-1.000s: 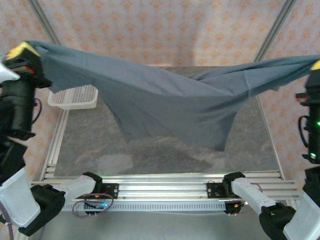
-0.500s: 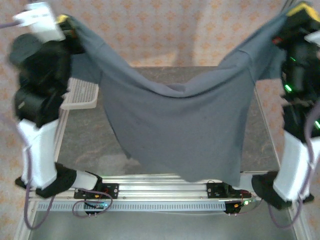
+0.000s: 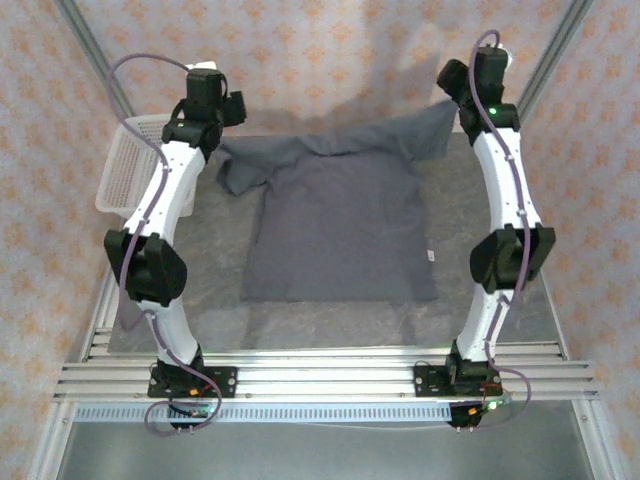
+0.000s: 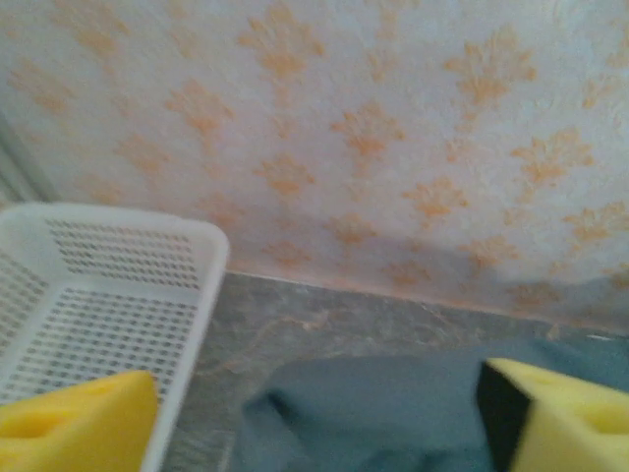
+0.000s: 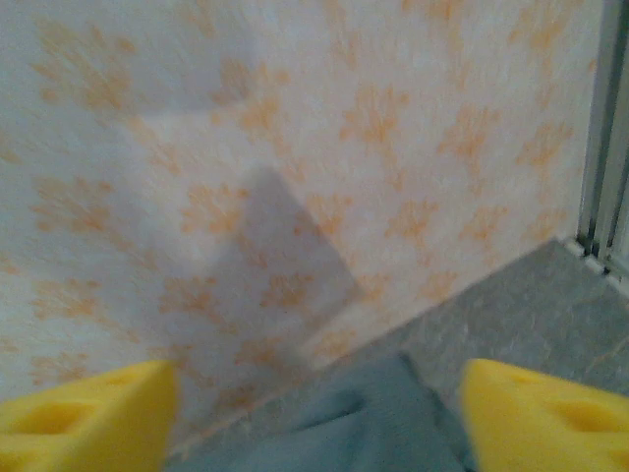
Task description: Fold the inside-out t-shirt
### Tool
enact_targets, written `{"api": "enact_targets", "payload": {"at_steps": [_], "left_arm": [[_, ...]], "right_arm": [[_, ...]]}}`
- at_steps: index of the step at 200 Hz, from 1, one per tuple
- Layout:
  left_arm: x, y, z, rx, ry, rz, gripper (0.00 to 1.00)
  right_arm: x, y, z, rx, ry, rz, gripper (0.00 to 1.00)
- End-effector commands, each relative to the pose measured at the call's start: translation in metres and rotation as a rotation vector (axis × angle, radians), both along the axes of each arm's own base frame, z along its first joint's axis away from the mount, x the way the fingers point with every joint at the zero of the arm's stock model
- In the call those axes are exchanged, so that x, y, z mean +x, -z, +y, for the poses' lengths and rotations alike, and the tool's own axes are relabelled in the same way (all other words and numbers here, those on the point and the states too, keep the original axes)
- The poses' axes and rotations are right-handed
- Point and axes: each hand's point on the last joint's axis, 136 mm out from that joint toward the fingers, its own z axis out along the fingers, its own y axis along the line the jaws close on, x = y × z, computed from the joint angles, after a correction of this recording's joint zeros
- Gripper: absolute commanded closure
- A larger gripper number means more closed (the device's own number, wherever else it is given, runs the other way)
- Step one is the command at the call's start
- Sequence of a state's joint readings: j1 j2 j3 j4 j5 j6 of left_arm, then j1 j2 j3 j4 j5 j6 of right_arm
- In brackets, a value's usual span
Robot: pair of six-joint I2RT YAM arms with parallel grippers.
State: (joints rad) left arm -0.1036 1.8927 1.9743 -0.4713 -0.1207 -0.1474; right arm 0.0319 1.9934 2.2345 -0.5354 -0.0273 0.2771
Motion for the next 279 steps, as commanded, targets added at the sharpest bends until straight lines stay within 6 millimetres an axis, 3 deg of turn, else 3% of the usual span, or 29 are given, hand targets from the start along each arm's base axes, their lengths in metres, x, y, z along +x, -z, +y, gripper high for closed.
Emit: {"api": "enact_targets", "payload": {"at_steps": [1, 25, 34, 47, 79, 95, 123, 142, 170, 196, 218, 243, 279], "left_arm": [[-0.015, -0.06, -0.016, -0.074, 0.095, -0.115, 0.02], [-0.05, -0.066, -0.047, -0.156, 0.269, -0.073, 0.01], [-0.069, -0.059, -0.067, -0.192, 0.365, -0.048, 0.01], [-0.102, -0.04, -0.094, -0.188, 0.479, -0.003, 0.01], [-0.194, 0.039, -0.17, -0.02, 0.822, 0.13, 0.0], [-0.232, 0.085, -0.196, 0.056, 0.987, 0.233, 0.0], [-0.253, 0.158, -0.213, 0.074, 0.976, 0.497, 0.05], [-0.244, 0.201, -0.205, 0.153, 0.846, 0.613, 0.15], [-0.234, 0.243, -0.154, 0.327, 0.552, 0.813, 0.38], [-0.246, 0.27, -0.127, 0.239, 0.363, 0.992, 0.4], [-0.245, 0.266, -0.112, 0.14, 0.192, 0.921, 0.45], [-0.242, 0.256, -0.074, 0.047, -0.018, 0.827, 0.42], [-0.248, 0.273, -0.055, 0.025, -0.05, 0.89, 0.56]], "right_arm": [[-0.03, -0.022, 0.008, 0.021, -0.05, 0.069, 0.11], [-0.061, -0.002, 0.024, 0.058, -0.142, 0.19, 0.12], [-0.079, 0.014, 0.029, 0.09, -0.162, 0.246, 0.13], [-0.109, 0.052, 0.036, 0.155, -0.174, 0.335, 0.14], [-0.191, 0.135, 0.049, 0.322, -0.166, 0.441, 0.15], [-0.227, 0.169, 0.052, 0.387, -0.134, 0.488, 0.16], [-0.268, 0.223, 0.079, 0.487, -0.161, 0.606, 0.19], [-0.287, 0.248, 0.088, 0.462, -0.155, 0.704, 0.2], [-0.29, 0.251, 0.095, 0.465, -0.161, 0.723, 0.2], [-0.286, 0.244, 0.092, 0.434, -0.158, 0.72, 0.2], [-0.284, 0.24, 0.092, 0.422, -0.164, 0.723, 0.2], [-0.286, 0.24, 0.092, 0.423, -0.16, 0.729, 0.2], [-0.286, 0.241, 0.092, 0.418, -0.16, 0.735, 0.2]]}}
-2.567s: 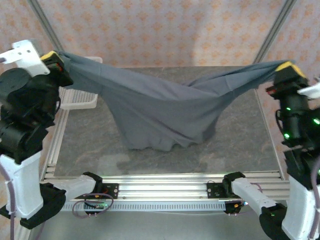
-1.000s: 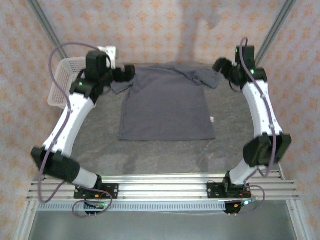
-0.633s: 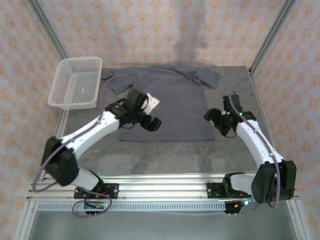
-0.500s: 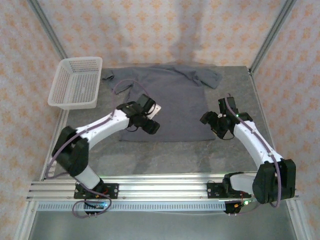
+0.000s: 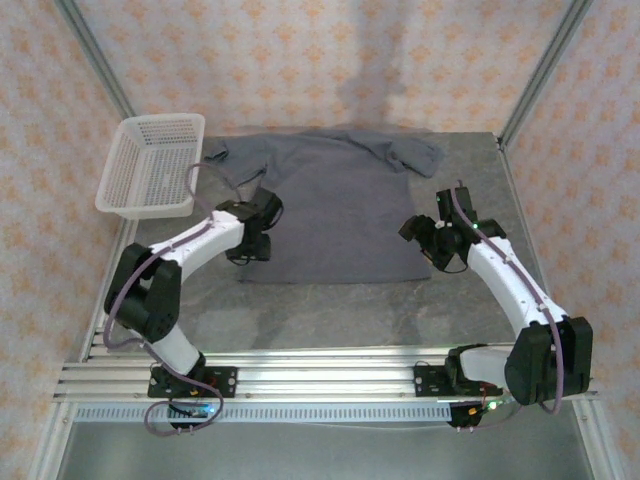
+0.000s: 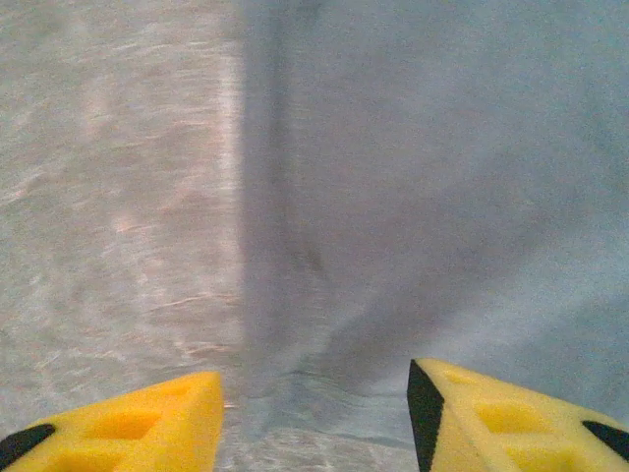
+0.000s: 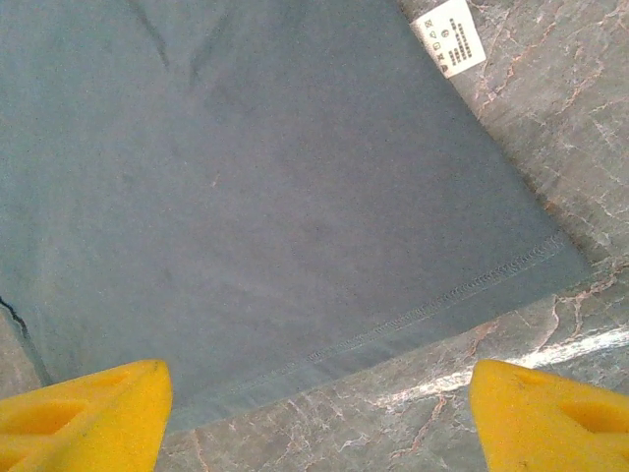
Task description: Fold the inside-out t-shirt
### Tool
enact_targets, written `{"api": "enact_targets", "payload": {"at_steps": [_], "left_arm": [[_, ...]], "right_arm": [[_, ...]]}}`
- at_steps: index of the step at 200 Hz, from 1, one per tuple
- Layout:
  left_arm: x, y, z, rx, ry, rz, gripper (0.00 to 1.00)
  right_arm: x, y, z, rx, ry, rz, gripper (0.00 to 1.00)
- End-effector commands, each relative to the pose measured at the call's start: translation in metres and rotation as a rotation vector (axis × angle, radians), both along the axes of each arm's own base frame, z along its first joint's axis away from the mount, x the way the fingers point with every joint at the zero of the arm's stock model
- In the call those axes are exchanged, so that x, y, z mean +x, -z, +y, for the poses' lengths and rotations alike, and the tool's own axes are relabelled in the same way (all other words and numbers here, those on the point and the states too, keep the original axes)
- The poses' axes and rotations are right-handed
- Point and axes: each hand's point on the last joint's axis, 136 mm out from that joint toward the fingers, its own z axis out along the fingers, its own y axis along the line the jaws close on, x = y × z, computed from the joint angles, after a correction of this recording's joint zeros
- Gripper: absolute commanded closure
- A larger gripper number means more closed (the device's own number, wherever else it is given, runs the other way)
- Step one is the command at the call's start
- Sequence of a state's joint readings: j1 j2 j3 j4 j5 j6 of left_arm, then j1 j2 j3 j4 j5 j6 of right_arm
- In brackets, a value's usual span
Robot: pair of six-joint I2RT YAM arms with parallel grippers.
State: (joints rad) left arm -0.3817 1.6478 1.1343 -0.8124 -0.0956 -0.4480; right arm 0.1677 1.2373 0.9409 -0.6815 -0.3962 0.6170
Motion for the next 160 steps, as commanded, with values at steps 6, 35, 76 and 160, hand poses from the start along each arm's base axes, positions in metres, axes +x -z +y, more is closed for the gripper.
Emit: {"api": "enact_targets", "payload": {"at_steps": [6, 35, 76, 160], "left_arm": [[-0.007, 0.012, 0.014, 0.048, -0.068, 0.031, 0.58], [-0.006, 0.028, 0.015, 0.05, -0.073, 0.07, 0.57], [-0.002, 0.041, 0.028, 0.119, -0.087, 0.081, 0.61], [0.003, 0.019, 0.011, -0.001, -0.089, 0.043, 1.0]], "right_arm": [[0.0, -0.002, -0.003, -0.025, 0.005, 0.012, 0.2], [-0.002, -0.001, -0.002, -0.023, 0.012, 0.015, 0.2], [-0.005, -0.006, -0.006, -0.038, 0.016, 0.007, 0.2], [0.002, -0.033, 0.005, -0.04, -0.028, -0.086, 0.2]]}}
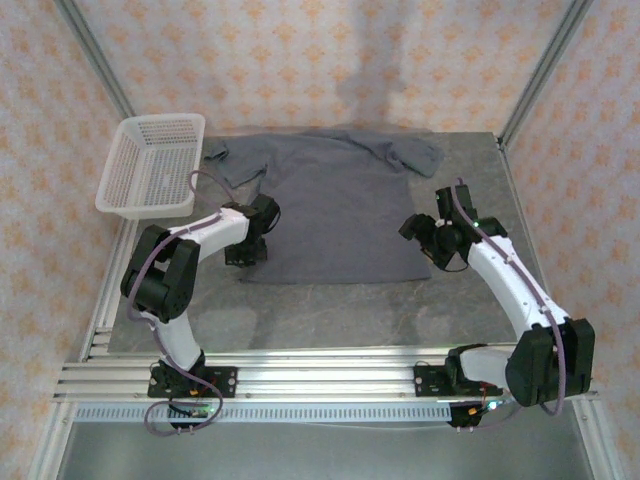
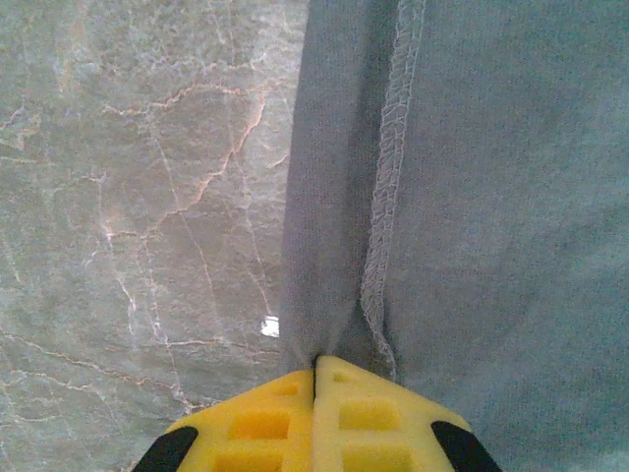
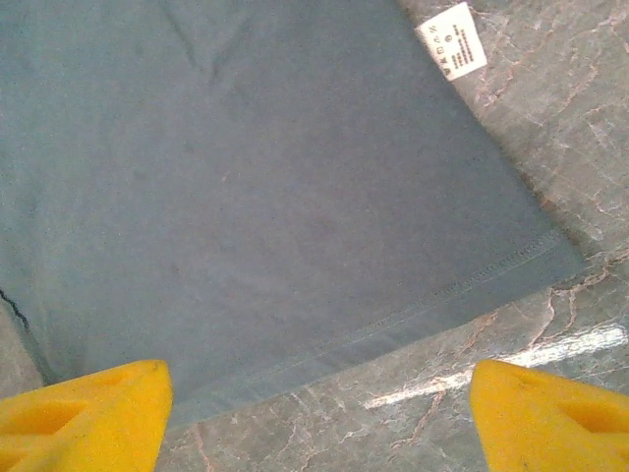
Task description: Fold the inside-out t-shirt
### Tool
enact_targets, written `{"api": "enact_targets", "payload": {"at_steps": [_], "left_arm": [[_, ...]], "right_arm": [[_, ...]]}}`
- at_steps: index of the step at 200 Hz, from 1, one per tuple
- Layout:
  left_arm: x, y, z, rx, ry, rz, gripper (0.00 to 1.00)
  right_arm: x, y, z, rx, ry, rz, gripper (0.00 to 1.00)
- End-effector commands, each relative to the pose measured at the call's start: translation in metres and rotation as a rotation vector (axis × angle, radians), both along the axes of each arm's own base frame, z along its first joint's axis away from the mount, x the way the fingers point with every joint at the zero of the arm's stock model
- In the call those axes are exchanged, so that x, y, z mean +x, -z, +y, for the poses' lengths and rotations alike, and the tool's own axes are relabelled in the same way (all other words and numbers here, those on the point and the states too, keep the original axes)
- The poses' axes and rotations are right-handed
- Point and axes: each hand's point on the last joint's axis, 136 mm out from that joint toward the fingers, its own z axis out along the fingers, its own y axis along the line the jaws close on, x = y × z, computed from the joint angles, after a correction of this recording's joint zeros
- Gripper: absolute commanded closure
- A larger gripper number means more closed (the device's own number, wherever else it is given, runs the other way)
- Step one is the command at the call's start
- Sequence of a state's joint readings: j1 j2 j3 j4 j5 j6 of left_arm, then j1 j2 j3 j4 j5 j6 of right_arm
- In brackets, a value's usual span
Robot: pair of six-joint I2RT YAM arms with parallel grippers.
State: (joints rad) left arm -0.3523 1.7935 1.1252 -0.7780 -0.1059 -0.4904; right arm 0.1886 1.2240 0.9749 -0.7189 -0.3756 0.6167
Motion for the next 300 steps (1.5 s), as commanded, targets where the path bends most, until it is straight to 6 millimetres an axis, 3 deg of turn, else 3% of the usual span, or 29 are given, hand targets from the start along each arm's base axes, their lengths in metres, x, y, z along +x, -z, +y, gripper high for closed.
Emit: {"api": "enact_targets", "payload": {"at_steps": [1, 19, 37, 72, 106, 115, 126, 139, 154, 169, 181, 198, 208, 225, 241, 271, 300], "left_arm": [[0.004, -0.027, -0.001, -0.046, -0.019, -0.062, 1.0], [0.002, -0.045, -0.006, -0.097, -0.021, -0.102, 1.0], [0.001, -0.066, -0.01, -0.152, -0.027, -0.154, 1.0], [0.001, -0.094, -0.01, -0.192, -0.038, -0.217, 1.0], [0.005, -0.102, -0.014, -0.232, -0.044, -0.238, 1.0], [0.006, -0.103, -0.015, -0.24, -0.045, -0.239, 1.0], [0.007, -0.102, -0.016, -0.245, -0.045, -0.24, 1.0], [0.007, -0.101, -0.014, -0.231, -0.048, -0.239, 1.0], [0.005, -0.096, -0.008, -0.206, -0.055, -0.233, 1.0], [0.004, -0.093, -0.004, -0.188, -0.063, -0.229, 1.0], [0.005, -0.095, -0.004, -0.185, -0.051, -0.235, 1.0], [0.006, -0.104, -0.007, -0.211, -0.029, -0.262, 0.63], [0.008, -0.112, -0.013, -0.248, -0.017, -0.292, 0.52], [0.008, -0.129, -0.03, -0.334, 0.015, -0.354, 0.46], [0.004, -0.145, -0.056, -0.398, 0.102, -0.402, 0.43], [-0.01, -0.157, -0.115, -0.488, 0.286, -0.426, 0.41], [-0.018, -0.148, -0.141, -0.513, 0.342, -0.404, 0.4]], "right_arm": [[0.004, -0.022, 0.003, -0.023, -0.021, -0.074, 0.2], [0.006, -0.027, 0.019, -0.029, -0.082, -0.117, 0.2], [0.009, -0.039, 0.05, -0.049, -0.206, -0.21, 0.2], [0.003, -0.046, 0.142, -0.186, -0.584, -0.467, 0.19], [-0.031, -0.026, 0.248, -0.275, -1.03, -0.742, 0.17], [-0.035, -0.019, 0.266, -0.303, -1.104, -0.782, 0.16], [-0.028, -0.006, 0.274, -0.349, -1.112, -0.772, 0.17], [-0.013, 0.007, 0.268, -0.439, -1.074, -0.741, 0.19], [-0.013, 0.02, 0.257, -0.456, -1.088, -0.666, 0.19], [-0.011, 0.034, 0.231, -0.458, -1.035, -0.544, 0.2], [-0.003, 0.042, 0.195, -0.463, -0.905, -0.442, 0.2], [0.009, 0.046, 0.128, -0.461, -0.609, -0.302, 0.2], [0.007, 0.053, 0.085, -0.453, -0.438, -0.196, 0.21], [-0.002, 0.065, 0.027, -0.44, -0.226, -0.059, 0.25], [-0.01, 0.07, -0.008, -0.428, -0.1, 0.013, 0.3], [-0.022, 0.086, -0.04, -0.376, 0.043, 0.169, 0.27], [-0.028, 0.107, -0.031, -0.171, 0.198, 0.287, 0.33]]}}
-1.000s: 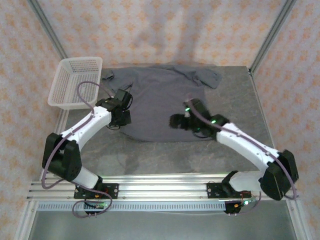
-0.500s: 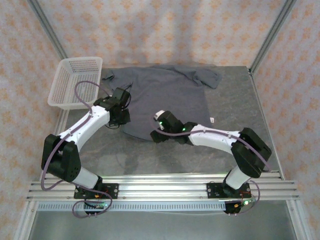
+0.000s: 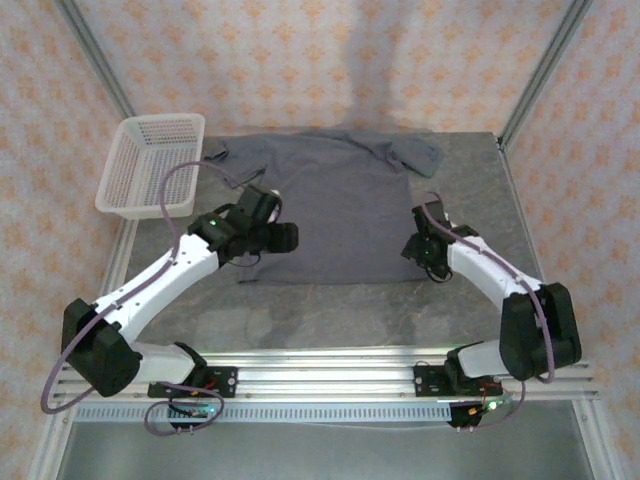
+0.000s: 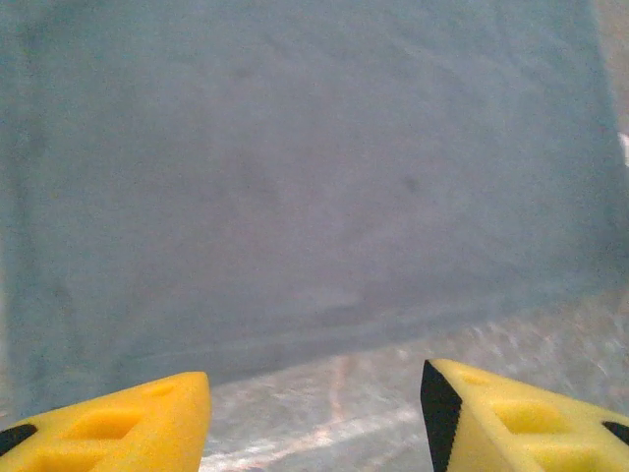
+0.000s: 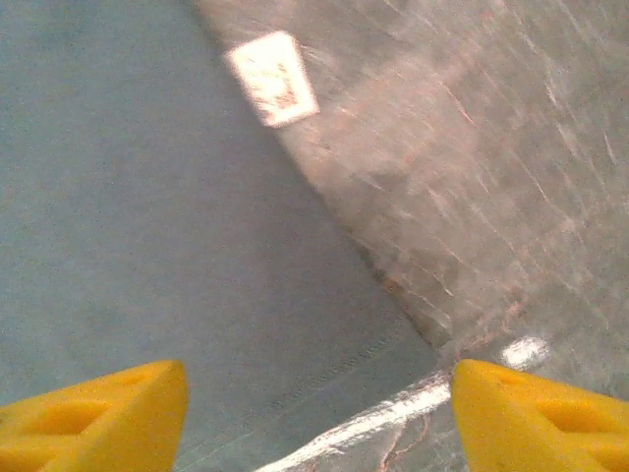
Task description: Fold the inside-out t-shirt
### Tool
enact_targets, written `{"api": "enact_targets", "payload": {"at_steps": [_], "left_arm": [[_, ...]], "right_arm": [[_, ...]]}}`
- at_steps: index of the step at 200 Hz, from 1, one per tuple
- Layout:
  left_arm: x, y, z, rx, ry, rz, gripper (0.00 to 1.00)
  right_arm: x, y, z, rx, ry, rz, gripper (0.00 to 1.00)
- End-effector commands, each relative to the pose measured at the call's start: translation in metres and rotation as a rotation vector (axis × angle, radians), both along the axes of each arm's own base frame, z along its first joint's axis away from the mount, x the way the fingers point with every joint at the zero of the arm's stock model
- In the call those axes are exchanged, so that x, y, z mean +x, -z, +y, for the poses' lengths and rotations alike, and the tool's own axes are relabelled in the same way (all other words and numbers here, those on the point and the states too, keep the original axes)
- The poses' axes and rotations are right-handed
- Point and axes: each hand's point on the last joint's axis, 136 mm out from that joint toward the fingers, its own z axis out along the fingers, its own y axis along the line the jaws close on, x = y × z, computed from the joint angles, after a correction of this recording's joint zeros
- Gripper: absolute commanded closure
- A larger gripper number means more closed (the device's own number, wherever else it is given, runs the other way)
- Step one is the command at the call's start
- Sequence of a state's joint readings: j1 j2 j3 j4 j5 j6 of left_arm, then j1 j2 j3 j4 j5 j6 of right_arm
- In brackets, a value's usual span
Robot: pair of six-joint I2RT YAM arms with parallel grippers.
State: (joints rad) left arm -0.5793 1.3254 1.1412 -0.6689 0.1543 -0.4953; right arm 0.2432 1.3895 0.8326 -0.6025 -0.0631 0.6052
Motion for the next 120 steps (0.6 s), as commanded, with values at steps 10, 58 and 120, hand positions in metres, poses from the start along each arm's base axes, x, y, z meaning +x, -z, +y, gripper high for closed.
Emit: {"api": "enact_targets", "payload": {"at_steps": [10, 58, 120], "left_arm": [[-0.002, 0.014, -0.018, -0.009, 0.046, 0.015, 0.4], [-0.002, 0.019, -0.015, 0.042, 0.048, 0.024, 0.39], [-0.004, 0.024, -0.01, 0.069, 0.043, 0.033, 0.38]], "right_arm": [[-0.021, 0.025, 0.017, 0.203, 0.208, 0.146, 0.34], [-0.018, 0.039, 0.028, 0.281, 0.316, 0.192, 0.42], [-0.011, 0.046, 0.031, 0.286, 0.313, 0.202, 0.54]]}}
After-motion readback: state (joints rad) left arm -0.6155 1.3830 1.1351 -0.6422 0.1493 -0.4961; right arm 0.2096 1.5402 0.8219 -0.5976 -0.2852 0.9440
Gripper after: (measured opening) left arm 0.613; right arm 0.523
